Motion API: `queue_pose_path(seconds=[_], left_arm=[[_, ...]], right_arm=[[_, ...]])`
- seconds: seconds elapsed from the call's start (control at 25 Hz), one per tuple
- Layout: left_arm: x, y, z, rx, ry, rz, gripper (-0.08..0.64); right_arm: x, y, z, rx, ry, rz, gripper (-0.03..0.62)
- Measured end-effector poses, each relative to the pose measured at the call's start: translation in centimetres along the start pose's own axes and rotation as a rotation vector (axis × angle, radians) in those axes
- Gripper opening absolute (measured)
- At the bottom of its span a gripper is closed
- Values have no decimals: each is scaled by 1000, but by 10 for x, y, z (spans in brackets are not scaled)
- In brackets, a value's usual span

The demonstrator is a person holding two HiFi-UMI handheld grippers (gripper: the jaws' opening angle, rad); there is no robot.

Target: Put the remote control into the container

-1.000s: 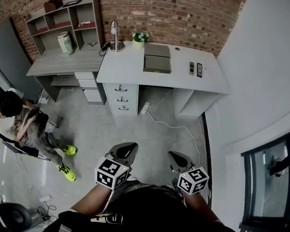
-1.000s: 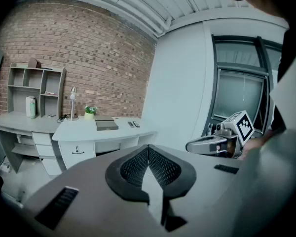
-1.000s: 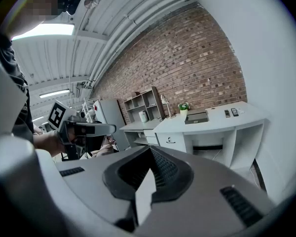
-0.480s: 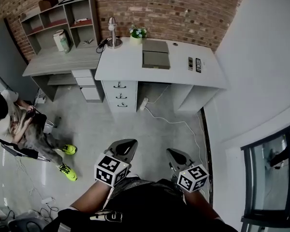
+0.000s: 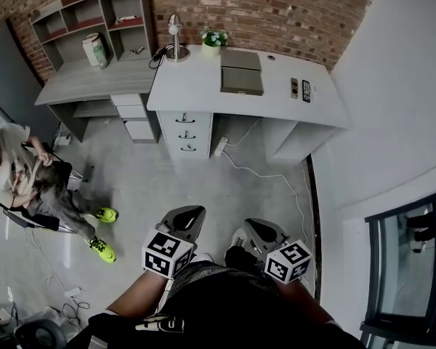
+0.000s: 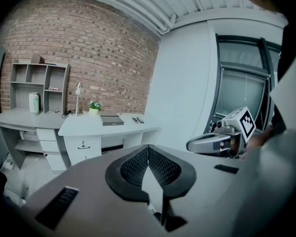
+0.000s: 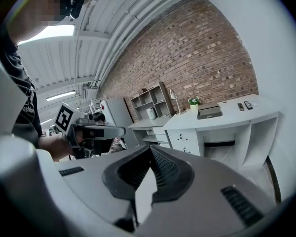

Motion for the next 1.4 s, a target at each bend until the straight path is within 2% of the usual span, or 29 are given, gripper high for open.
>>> queue_pose_path(seconds=[0.2,0.48,1.0,1.24,1.4], left_arm=[[-8,-7,13,-30,42,-28,8],[-27,-30,6,-40,54,-71,8],[-38,-138,-72,-20,39,-74,8],[-39,-186,-98,-10,28,-99,8],[-36,-214,-116,0,51,-114,8]], right_arm=[[11,-13,3,-23,-14,-29,8],[50,-45,-13,-36,-27,-46,8],[159,-66,-86,-10,-43,-30,8],[212,-73,-120,2,-7,-53,8],[245,-69,-135,9,3,-63,8]])
Point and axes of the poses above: the fingertips, and each gripper's own axes: y backward along the fingers, x to its right, z out of its underside, the point moved 9 cm from there along y, backward along the fingers, and after that the axes turned 15 degrees about -z, right-handed, at the moved point
